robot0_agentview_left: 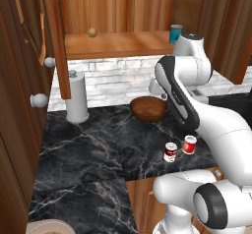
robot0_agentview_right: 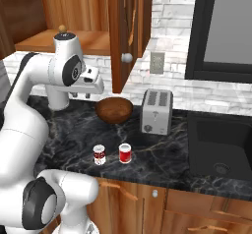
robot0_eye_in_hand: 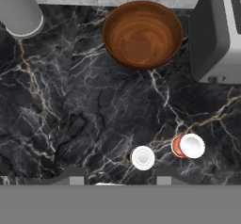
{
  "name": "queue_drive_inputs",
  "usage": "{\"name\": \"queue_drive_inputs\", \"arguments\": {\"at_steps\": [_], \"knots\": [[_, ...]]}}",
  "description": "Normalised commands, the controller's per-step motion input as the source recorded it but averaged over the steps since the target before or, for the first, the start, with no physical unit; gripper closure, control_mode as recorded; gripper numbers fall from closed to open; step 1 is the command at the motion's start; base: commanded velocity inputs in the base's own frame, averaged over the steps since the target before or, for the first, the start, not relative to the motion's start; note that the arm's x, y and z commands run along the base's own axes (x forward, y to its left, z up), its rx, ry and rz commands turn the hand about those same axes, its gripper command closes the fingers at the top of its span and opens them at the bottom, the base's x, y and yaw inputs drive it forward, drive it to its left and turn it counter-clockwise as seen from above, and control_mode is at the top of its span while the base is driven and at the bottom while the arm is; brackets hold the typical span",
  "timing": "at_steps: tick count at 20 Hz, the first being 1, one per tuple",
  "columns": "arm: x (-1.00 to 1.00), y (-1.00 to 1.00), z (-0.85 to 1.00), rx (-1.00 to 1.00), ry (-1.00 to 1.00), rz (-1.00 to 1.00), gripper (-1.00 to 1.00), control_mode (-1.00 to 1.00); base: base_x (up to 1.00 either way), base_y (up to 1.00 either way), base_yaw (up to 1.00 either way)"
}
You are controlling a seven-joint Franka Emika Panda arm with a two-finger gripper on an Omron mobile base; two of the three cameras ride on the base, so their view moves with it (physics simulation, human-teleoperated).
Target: Pick the cans from the counter and place them in their designated side in the cabinet.
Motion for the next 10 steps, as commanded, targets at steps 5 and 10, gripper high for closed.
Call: {"name": "queue_drive_inputs", "arguments": {"at_steps": [5, 10], "knots": [[-0.12, 0.05, 0.0, 0.0, 0.0, 0.0, -1.0, -1.0, 0.0, 0.0, 0.0], [-0.34, 0.1, 0.0, 0.0, -0.01, -0.02, -1.0, -1.0, 0.0, 0.0, 0.0]]}}
